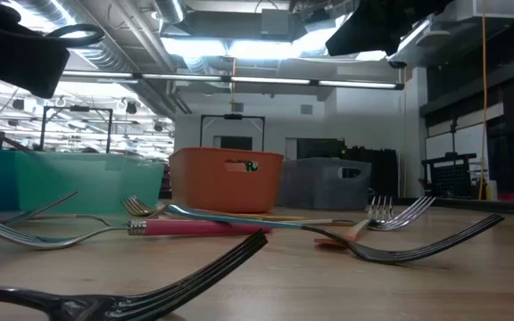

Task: Sort silverware by color (type)
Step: Put the pink fork into the orange bin

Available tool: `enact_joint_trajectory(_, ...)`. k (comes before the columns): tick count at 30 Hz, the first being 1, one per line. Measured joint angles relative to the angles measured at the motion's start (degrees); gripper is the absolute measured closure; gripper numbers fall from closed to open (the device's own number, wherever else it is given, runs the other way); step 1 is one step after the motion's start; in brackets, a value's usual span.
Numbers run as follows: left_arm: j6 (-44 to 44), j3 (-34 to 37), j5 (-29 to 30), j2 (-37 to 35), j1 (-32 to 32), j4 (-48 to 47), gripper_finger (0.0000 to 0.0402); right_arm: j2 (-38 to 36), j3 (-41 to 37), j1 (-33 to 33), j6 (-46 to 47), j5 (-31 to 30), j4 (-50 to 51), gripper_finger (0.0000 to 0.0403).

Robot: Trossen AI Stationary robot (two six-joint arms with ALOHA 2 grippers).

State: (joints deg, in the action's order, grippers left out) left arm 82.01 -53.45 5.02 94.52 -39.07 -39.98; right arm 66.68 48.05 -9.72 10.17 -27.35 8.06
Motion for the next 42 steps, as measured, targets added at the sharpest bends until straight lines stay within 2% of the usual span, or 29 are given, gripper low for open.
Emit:
enact_joint_trajectory(5, -0.06, 0.0, -0.03, 0.83, 0.0, 0.22, 0.0344, 0.01, 0.0, 0.0, 0.01, 0.0, -0.01, 0.0303)
enact_joint_trajectory(10, -1.5, -0.26, -3.01, 5.04, 0.06, 1.47, 0.0344, 0.01, 0.0, -0.02, 0.0, 0.0, -0.04, 0.0303)
enact_joint_trajectory(14, -1.55, -0.44, -3.22, 6.84, 0.07, 1.43, 0.0344, 0.0, 0.0, -0.02, 0.02, 0.0, -0.14, 0.0303)
enact_joint_trajectory(20, -1.36, -0.08, -0.72, 5.83, 0.09, 1.77, 0.0344, 0.01, 0.0, -0.02, 0.01, 0.0, -0.22, 0.0303)
enact_joint_trajectory(28, -1.42, -0.02, -0.44, 5.31, 0.09, 2.09, 0.0345, 0.0, 0.0, 0.0, 0.02, 0.0, -0.25, 0.0303)
enact_joint_trajectory(37, -1.15, -0.06, -0.49, 5.26, 0.11, 1.95, 0.037, 0.01, 0.0, -0.02, 0.0, 0.0, -0.25, 0.0303)
enact_joint_trajectory(42, -1.62, -3.0, -0.35, 5.28, 0.16, -3.11, 0.0371, 0.01, 0.0, -0.01, 0.02, 0.0, -0.25, 0.0303)
